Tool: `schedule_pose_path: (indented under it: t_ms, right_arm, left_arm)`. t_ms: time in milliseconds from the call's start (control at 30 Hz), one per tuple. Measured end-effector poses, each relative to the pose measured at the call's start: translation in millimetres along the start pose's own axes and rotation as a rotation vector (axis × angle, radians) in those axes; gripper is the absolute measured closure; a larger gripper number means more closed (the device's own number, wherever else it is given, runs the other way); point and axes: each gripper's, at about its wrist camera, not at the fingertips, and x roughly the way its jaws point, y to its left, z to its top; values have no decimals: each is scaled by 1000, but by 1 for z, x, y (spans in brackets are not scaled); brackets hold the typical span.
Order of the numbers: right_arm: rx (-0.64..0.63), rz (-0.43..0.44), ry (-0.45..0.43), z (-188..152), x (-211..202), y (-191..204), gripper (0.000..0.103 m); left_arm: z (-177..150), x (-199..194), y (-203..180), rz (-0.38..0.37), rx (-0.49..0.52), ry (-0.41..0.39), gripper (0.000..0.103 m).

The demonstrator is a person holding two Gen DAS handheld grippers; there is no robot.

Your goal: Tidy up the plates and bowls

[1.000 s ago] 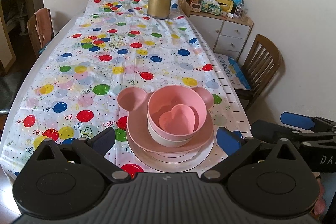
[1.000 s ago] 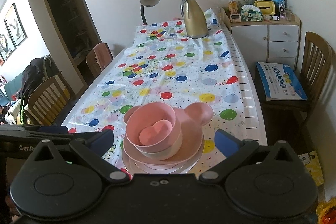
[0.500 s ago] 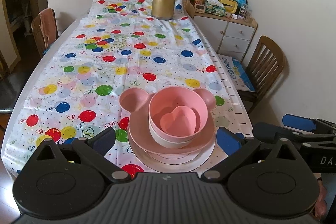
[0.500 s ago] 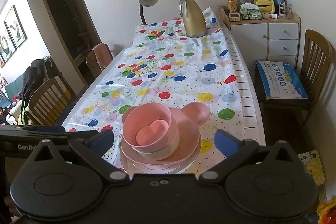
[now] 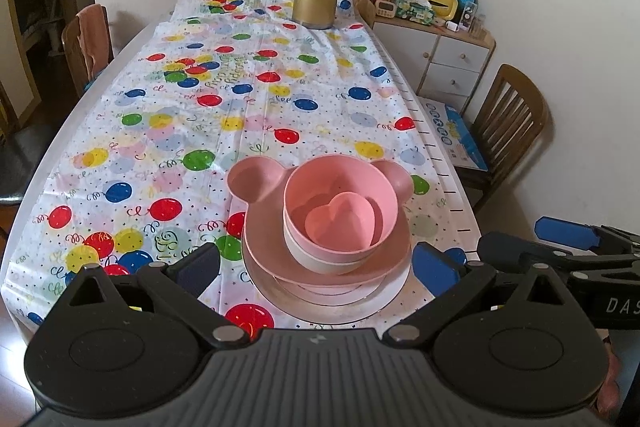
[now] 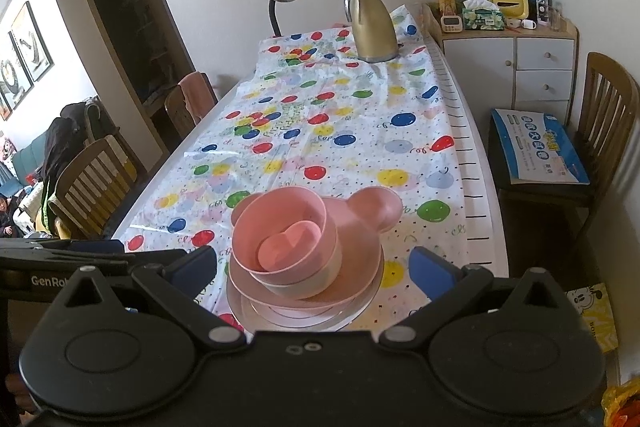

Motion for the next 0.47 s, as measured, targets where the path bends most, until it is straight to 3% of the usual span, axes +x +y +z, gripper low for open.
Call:
schedule_pose_path:
  t_ms: [467]
  right_arm:
    - [-2,10,-9,0,3,3,0]
  left_arm:
    - [0,-1,-2,2,1,2,0]
